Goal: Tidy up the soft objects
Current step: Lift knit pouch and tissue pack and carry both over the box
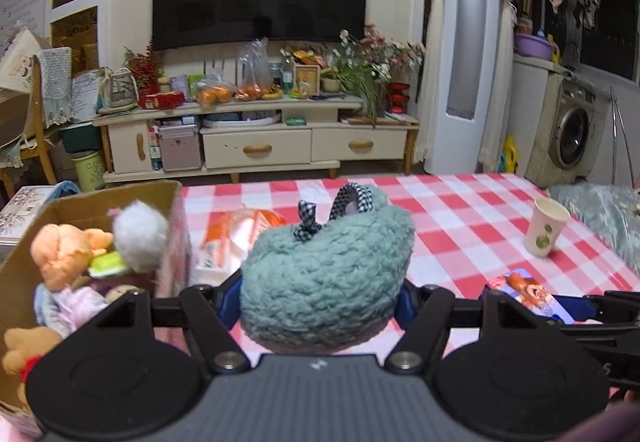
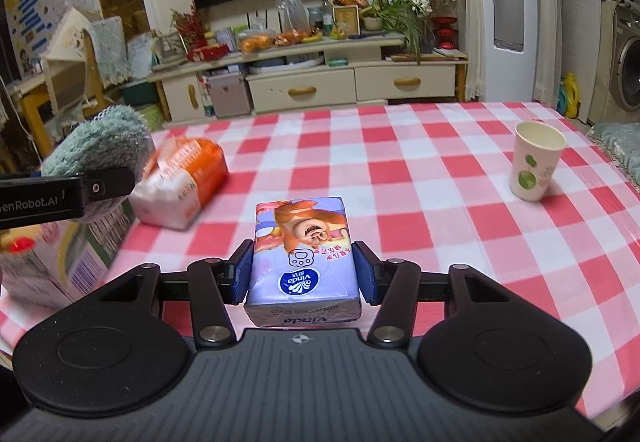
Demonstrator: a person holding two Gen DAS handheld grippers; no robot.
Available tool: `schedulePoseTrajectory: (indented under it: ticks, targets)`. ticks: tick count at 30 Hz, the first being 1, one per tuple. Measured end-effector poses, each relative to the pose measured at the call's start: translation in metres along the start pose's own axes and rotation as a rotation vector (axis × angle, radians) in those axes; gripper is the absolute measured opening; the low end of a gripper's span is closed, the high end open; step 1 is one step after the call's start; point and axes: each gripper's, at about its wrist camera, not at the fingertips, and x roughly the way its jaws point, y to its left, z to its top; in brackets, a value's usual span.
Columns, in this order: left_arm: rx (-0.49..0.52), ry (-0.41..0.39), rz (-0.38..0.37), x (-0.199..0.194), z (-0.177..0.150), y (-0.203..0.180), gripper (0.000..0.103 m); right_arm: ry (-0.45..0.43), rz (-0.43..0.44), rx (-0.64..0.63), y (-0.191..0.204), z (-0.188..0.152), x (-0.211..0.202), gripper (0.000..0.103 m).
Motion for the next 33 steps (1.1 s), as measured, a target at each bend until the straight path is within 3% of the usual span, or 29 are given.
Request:
schedulePoseTrajectory:
  ticks: [15, 33]
  targets:
    - [-0.087, -0.062, 0.073, -0.016, 0.019, 0.057, 0.069, -0.058, 0.113, -0.052, 0.059, 0.041, -0.004, 0.065]
    - [-0.206, -0.057, 0.21, 0.003, 0.034, 0.138, 0.069, -0.093, 0.308, -0.149, 0.158, 0.085, 0.03, 0.065]
